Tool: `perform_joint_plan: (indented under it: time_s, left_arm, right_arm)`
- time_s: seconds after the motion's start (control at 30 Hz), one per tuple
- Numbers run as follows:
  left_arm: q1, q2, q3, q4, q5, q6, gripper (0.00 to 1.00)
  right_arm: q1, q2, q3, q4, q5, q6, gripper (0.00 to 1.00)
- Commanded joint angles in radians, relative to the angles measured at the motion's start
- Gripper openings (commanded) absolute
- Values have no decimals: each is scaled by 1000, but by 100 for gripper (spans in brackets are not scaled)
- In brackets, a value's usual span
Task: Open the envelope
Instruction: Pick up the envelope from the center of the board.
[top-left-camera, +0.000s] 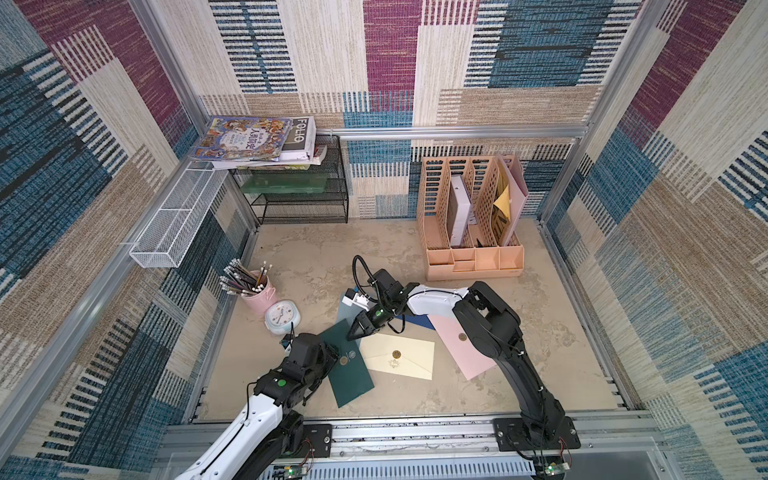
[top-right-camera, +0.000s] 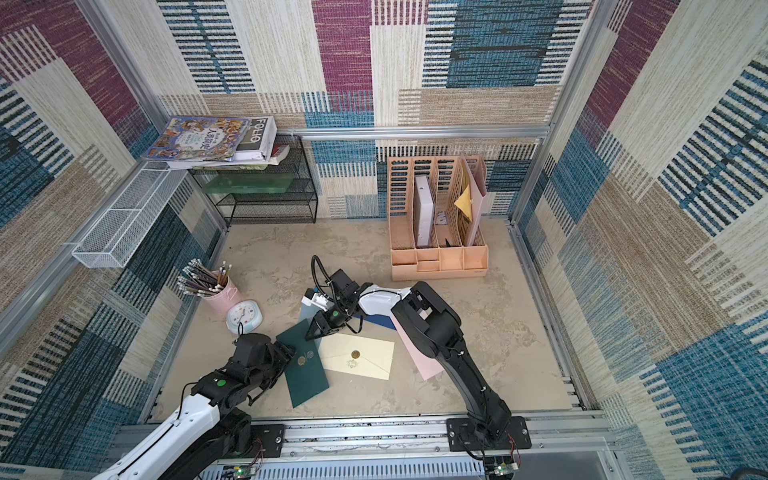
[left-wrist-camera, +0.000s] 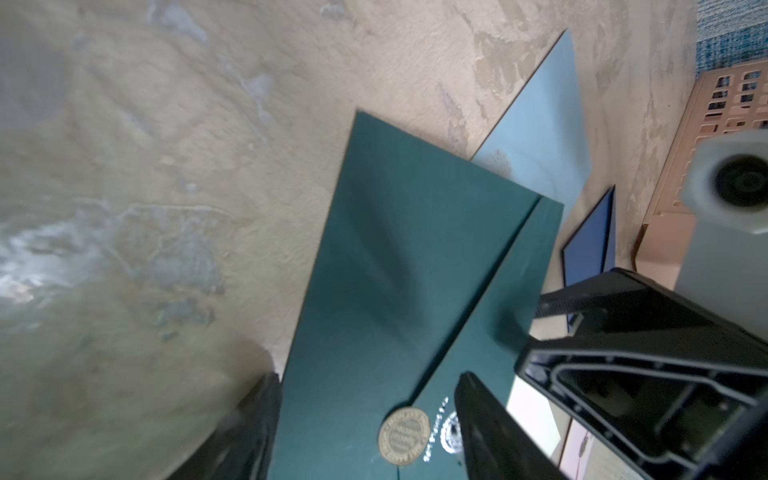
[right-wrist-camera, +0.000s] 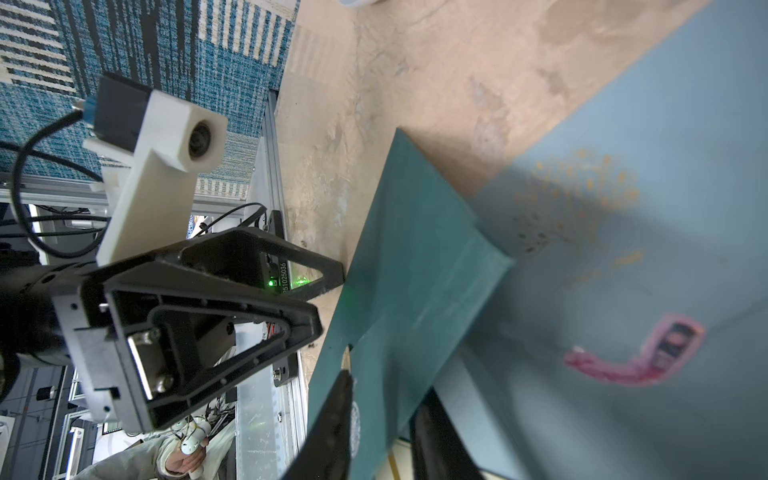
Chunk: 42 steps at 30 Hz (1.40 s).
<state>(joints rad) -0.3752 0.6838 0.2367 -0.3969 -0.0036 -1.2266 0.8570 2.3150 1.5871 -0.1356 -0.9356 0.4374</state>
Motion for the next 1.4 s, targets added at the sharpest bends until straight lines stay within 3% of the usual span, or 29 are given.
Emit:
perform_joint_plan:
  time_s: [0.0, 0.07, 0.27, 0.67, 1.13, 1.23, 1.37]
  left_arm:
    - [-1, 5, -13, -135, 21, -8, 70]
    - [-1, 6, -14, -135, 21, -7, 70]
    - [0, -17, 8, -150, 12, 14, 71]
    - [0, -244, 162, -75, -46, 295, 76]
    - [0, -100, 261, 158, 97, 501, 82]
    - [-1, -28, 257, 287, 180, 571, 88]
    - [1, 126, 266, 476, 342, 638, 88]
  right_arm:
    - [1, -8, 3, 16, -38, -1, 7]
    - [1, -10, 4, 16, -43, -4, 0]
    - [-2, -28, -8, 15, -39, -20, 0]
    - [-63, -147, -62, 29, -51, -20, 0]
    - [-216, -409, -265, 113, -37, 17, 0]
    - [-273, -495, -344, 154, -44, 40, 0]
    - [-344, -599, -424, 175, -62, 47, 0]
